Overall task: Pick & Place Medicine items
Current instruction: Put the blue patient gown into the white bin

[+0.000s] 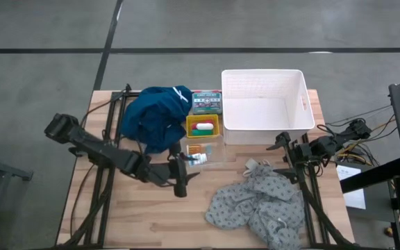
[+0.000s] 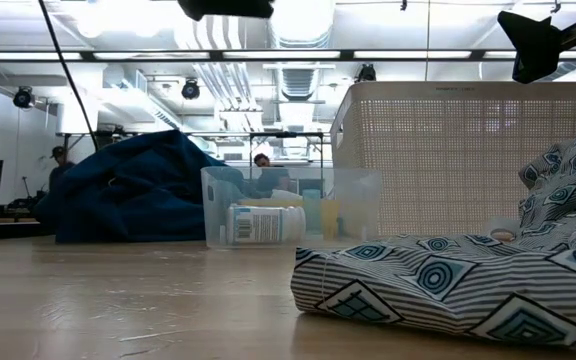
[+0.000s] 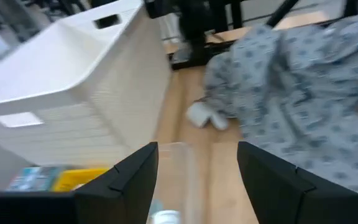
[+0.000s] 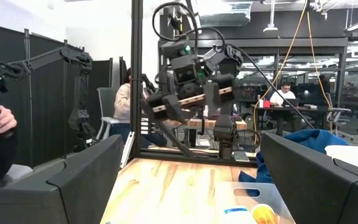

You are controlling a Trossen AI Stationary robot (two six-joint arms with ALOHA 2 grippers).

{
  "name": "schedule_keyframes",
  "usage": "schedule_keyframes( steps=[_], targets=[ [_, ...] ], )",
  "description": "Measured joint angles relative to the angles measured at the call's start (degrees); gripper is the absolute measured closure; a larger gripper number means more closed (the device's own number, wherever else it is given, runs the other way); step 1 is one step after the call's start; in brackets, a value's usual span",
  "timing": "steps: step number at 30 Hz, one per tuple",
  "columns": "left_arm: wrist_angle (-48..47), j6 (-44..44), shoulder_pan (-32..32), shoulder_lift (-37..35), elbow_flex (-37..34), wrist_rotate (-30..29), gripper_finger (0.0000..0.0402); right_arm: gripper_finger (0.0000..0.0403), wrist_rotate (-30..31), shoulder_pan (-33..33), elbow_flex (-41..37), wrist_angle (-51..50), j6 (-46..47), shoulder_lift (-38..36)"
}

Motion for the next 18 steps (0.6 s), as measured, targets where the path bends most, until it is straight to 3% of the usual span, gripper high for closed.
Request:
schedule_keyframes(
  steps=[12, 18],
  targets=[
    [-3.8, 12.2, 15.8, -2.1, 0.0, -0.9, 0.0176, 0.0023, 0.0, 0.0, 0.0, 0.0, 0.0, 0.0],
    [-13.2, 5.6, 21.5, -5.7, 0.0, 0.7, 0.0176, 0.0023, 0.0, 0.0, 0.0, -0.3, 0.0, 0.0]
  ],
)
